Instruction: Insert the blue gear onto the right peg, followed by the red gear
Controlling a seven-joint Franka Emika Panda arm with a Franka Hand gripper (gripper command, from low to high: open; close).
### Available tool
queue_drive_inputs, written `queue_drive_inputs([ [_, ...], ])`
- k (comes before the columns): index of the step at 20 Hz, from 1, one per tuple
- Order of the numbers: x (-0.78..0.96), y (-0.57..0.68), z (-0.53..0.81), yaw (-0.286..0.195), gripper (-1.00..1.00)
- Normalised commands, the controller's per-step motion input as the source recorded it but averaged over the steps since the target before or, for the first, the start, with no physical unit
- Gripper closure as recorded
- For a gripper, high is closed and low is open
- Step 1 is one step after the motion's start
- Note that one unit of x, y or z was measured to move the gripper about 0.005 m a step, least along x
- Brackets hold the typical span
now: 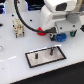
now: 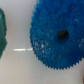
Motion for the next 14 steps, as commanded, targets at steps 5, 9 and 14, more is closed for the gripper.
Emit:
queue_drive_inputs([
  [5, -0.26, -0.01, -0.1, 0.0, 1.0],
  [9, -0.21, 0.0, -0.02, 0.0, 1.0],
  [14, -0.22, -0.01, -0.01, 0.0, 1.0],
])
